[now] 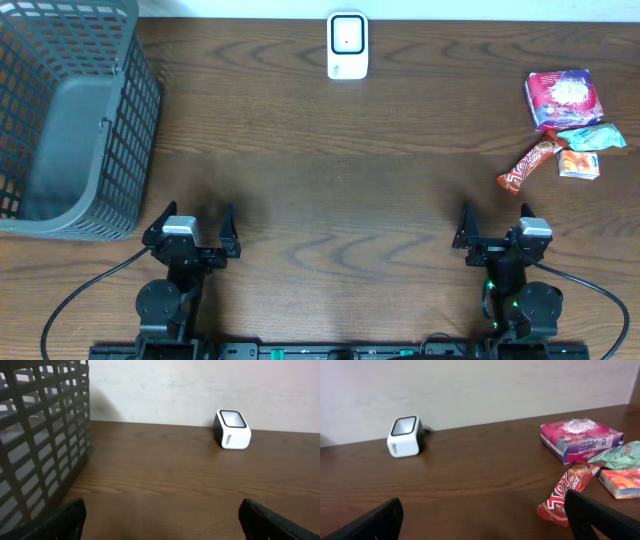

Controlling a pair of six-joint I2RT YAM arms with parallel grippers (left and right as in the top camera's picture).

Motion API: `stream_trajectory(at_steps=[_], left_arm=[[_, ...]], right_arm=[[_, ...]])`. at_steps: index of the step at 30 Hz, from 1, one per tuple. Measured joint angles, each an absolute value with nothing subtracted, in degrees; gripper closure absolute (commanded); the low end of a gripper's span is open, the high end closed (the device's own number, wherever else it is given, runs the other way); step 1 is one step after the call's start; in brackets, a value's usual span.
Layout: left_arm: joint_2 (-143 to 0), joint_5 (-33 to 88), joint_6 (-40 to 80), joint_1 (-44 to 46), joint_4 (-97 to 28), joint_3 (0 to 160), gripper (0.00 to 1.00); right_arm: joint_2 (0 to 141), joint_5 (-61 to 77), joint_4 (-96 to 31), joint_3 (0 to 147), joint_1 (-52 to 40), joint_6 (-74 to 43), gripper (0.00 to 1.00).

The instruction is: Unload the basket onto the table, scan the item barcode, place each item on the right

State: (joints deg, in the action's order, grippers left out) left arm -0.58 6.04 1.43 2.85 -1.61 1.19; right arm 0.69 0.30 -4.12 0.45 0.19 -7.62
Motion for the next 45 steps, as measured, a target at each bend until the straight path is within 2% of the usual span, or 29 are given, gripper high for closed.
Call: stream_trajectory(at_steps=[34,45], left_arm=[[-0.58,6.04,1.43,2.85,-1.61,1.19,0.02],[-0.58,6.04,1.43,2.85,-1.61,1.19,0.02]], right_arm=[[0.69,0.27,-4.12,0.45,0.19,-7.51,0.01],[0.69,0.45,-4.19,0.45,-0.99,-2.20,0.01]])
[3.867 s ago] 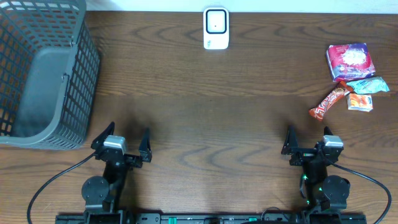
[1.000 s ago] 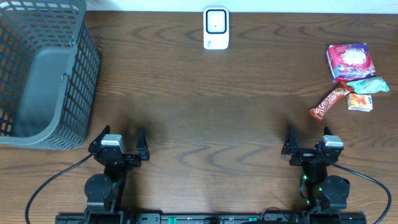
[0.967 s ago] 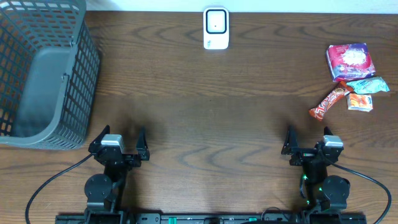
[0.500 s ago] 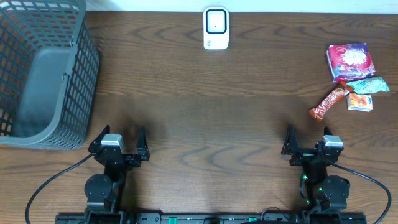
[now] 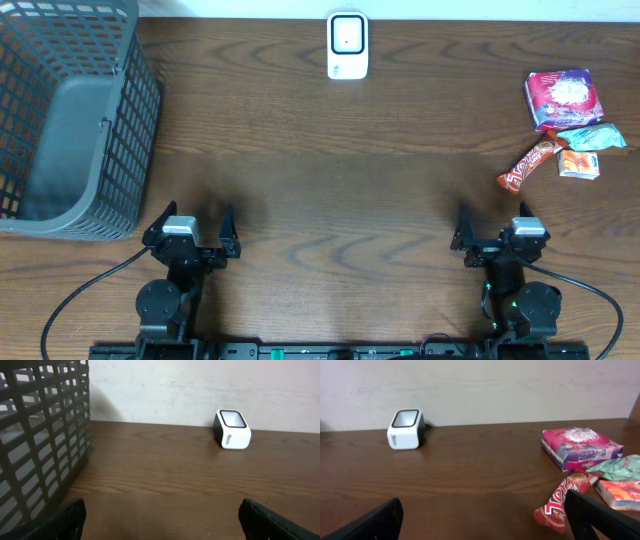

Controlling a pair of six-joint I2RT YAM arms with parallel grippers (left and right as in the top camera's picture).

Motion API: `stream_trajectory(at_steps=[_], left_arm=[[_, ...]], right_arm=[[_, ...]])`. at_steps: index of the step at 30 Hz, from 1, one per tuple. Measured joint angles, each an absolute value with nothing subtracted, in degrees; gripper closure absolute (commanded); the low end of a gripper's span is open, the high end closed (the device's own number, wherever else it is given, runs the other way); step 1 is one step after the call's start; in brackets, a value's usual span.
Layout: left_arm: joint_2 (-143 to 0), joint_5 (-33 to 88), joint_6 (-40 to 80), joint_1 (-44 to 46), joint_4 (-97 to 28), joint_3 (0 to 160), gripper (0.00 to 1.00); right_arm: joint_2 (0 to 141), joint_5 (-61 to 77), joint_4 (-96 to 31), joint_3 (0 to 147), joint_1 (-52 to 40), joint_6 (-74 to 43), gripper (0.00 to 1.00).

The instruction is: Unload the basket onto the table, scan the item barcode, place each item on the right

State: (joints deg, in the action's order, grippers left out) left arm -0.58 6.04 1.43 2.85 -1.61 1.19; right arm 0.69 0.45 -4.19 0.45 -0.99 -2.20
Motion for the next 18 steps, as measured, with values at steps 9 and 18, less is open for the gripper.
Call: stream_trajectory(at_steps=[9,18], left_arm=[[-0.58,6.04,1.43,2.85,-1.61,1.19,0.02],[-0.58,6.04,1.43,2.85,-1.61,1.17,0.02]], right_arm=[[0.69,0.45,-4.21,0.45,-1.61,-1.15,0.01],[0.69,0.45,-4.21,0.45,-1.74,-0.95,0.01]])
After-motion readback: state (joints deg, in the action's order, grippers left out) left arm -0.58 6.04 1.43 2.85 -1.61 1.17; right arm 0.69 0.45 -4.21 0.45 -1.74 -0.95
